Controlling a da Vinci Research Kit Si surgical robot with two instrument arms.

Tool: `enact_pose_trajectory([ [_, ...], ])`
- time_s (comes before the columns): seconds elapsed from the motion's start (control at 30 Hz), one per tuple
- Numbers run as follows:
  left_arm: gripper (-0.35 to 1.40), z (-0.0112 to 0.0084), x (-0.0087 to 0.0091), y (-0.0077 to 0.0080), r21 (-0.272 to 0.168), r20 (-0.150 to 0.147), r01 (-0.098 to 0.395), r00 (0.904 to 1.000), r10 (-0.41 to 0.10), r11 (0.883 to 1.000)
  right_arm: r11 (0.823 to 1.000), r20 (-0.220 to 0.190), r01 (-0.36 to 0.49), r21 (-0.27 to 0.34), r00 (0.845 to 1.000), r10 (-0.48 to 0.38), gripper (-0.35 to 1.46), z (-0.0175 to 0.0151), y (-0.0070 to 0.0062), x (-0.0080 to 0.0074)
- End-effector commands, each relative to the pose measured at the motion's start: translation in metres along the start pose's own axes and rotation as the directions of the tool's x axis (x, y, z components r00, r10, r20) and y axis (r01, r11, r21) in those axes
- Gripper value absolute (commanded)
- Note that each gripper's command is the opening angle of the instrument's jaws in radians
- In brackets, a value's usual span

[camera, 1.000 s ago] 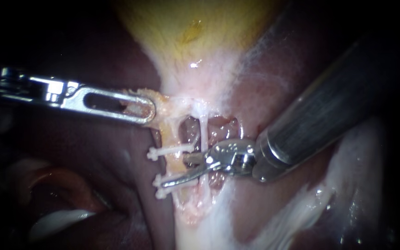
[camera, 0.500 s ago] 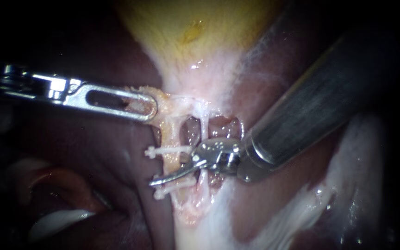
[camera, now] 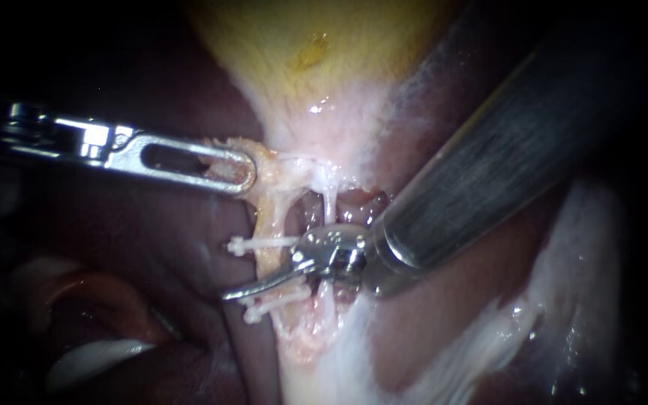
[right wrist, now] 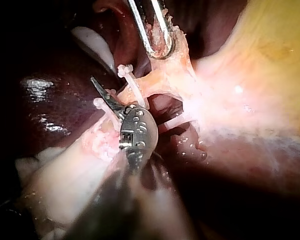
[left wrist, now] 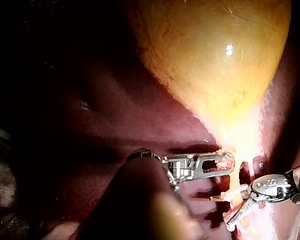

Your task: Go to the cutting position left tube

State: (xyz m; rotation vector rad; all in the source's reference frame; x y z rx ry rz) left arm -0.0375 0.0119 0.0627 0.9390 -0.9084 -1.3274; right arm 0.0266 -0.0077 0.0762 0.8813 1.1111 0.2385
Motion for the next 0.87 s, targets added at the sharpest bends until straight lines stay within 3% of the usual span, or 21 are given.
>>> enact_pose_trajectory([
  [0.03,-0.35,0.0000,0.0000,0.0001,0.002,-0.001,0.000,1.0000,0.000,1.000,1.000,-0.007,-0.003,0.006,1.000,0.003,1.26,0.0000,0.0000,0.0000],
  [0.3,-0.35,0.0001,0.0000,0.0000,0.002,0.000,0.000,1.0000,0.000,1.000,0.999,-0.028,-0.013,0.034,1.000,0.014,1.26,0.0009,0.0001,0.0006],
  [0.87,-0.35,0.0001,0.0000,0.0001,0.001,0.000,0.000,1.0000,0.000,1.000,0.999,-0.029,-0.013,0.034,0.999,0.014,1.26,0.0009,0.0001,0.0006],
])
